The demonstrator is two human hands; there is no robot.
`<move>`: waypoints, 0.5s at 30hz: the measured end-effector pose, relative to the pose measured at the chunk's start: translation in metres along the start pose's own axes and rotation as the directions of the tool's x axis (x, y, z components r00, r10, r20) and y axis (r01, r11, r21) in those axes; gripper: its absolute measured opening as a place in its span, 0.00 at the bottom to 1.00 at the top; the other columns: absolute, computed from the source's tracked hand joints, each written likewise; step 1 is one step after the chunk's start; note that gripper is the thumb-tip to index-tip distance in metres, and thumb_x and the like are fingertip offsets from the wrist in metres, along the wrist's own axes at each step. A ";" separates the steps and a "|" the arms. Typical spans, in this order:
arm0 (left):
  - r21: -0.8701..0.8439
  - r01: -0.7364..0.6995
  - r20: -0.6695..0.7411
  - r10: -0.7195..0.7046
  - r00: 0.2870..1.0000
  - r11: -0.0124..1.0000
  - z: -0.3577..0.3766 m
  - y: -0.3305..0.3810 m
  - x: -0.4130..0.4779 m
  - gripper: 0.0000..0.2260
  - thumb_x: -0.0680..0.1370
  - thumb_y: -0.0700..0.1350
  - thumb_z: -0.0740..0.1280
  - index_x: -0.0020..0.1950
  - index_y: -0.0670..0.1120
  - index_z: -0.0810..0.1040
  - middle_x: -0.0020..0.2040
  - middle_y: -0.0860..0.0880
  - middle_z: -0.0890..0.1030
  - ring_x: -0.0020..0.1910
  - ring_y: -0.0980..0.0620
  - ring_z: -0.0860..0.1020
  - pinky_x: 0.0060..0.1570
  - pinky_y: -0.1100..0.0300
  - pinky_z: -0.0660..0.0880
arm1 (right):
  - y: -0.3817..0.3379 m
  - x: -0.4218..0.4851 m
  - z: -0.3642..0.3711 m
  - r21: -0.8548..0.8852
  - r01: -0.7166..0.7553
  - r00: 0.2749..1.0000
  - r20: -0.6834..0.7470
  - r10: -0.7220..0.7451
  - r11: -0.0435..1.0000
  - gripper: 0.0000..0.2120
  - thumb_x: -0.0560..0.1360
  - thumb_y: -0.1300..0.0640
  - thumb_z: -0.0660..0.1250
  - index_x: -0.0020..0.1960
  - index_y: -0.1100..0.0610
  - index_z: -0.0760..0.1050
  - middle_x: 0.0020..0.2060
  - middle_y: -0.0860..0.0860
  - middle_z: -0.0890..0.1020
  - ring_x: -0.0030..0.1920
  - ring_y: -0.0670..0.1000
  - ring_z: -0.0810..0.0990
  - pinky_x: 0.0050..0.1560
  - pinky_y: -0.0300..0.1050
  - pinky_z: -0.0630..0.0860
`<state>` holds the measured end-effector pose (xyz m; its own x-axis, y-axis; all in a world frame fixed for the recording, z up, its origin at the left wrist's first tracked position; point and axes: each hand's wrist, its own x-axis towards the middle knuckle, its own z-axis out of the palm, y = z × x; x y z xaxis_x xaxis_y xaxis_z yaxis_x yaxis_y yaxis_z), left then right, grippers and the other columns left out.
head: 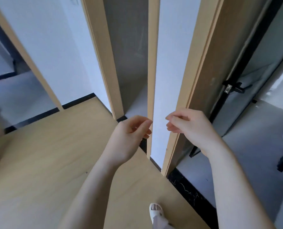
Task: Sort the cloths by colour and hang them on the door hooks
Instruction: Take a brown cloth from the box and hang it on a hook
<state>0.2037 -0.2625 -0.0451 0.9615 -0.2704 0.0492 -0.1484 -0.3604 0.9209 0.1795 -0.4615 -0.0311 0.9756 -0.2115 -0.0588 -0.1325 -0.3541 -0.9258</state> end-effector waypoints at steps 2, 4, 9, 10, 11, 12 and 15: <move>0.010 0.038 -0.071 -0.037 0.997 0.999 -0.016 -0.012 0.013 0.08 0.83 0.51 0.65 0.51 0.52 0.83 0.41 0.54 0.85 0.42 0.57 0.83 0.46 0.59 0.79 | -0.005 0.026 0.017 -0.025 0.018 0.997 0.079 -0.016 1.000 0.07 0.80 0.56 0.67 0.47 0.51 0.84 0.40 0.47 0.87 0.46 0.47 0.87 0.60 0.55 0.82; 0.016 0.068 -0.119 -0.066 0.991 0.998 -0.028 -0.020 0.025 0.08 0.83 0.50 0.65 0.51 0.52 0.83 0.41 0.54 0.85 0.43 0.57 0.84 0.50 0.55 0.81 | -0.010 0.049 0.030 -0.034 0.030 0.991 0.130 -0.026 0.999 0.08 0.80 0.56 0.67 0.45 0.51 0.84 0.40 0.47 0.87 0.46 0.49 0.86 0.61 0.56 0.81; 0.012 0.158 -0.229 -0.151 0.962 0.987 -0.052 -0.034 0.070 0.08 0.83 0.49 0.65 0.50 0.52 0.83 0.41 0.54 0.85 0.43 0.56 0.84 0.52 0.52 0.81 | -0.028 0.123 0.068 -0.035 0.080 0.959 0.277 -0.067 0.996 0.08 0.80 0.55 0.67 0.45 0.48 0.83 0.40 0.45 0.87 0.48 0.49 0.86 0.61 0.56 0.80; 0.003 0.176 -0.253 -0.169 0.953 0.984 -0.057 -0.036 0.079 0.08 0.83 0.48 0.65 0.50 0.52 0.83 0.41 0.53 0.85 0.43 0.56 0.84 0.53 0.52 0.81 | -0.033 0.137 0.074 -0.045 0.096 0.949 0.305 -0.078 0.994 0.08 0.80 0.55 0.67 0.45 0.48 0.83 0.40 0.44 0.87 0.47 0.48 0.86 0.61 0.56 0.80; -0.002 0.195 -0.273 -0.188 0.943 0.981 -0.061 -0.038 0.087 0.07 0.83 0.48 0.65 0.50 0.52 0.83 0.41 0.53 0.85 0.43 0.56 0.84 0.52 0.53 0.81 | -0.037 0.150 0.081 -0.050 0.107 0.940 0.331 -0.085 0.993 0.08 0.80 0.55 0.66 0.45 0.49 0.83 0.40 0.44 0.87 0.47 0.48 0.86 0.62 0.56 0.80; -0.004 0.211 -0.293 -0.203 0.934 0.978 -0.066 -0.040 0.094 0.07 0.83 0.49 0.65 0.51 0.52 0.83 0.41 0.54 0.85 0.43 0.56 0.84 0.52 0.53 0.81 | -0.042 0.163 0.087 -0.048 0.115 0.930 0.356 -0.091 0.992 0.08 0.80 0.55 0.66 0.45 0.49 0.83 0.40 0.44 0.87 0.47 0.47 0.86 0.62 0.55 0.80; -0.007 0.246 -0.358 -0.232 0.905 0.969 -0.083 -0.047 0.111 0.07 0.83 0.49 0.65 0.52 0.52 0.83 0.42 0.55 0.86 0.43 0.57 0.84 0.51 0.55 0.81 | -0.053 0.197 0.111 -0.032 0.151 0.893 0.432 -0.122 0.988 0.08 0.81 0.56 0.66 0.47 0.51 0.83 0.40 0.45 0.87 0.47 0.49 0.86 0.61 0.56 0.80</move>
<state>0.3367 -0.2013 -0.0508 0.9869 0.1583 -0.0307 0.0940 -0.4097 0.9074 0.3983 -0.3831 -0.0352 0.9635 0.2482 -0.1006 0.0105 -0.4104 -0.9118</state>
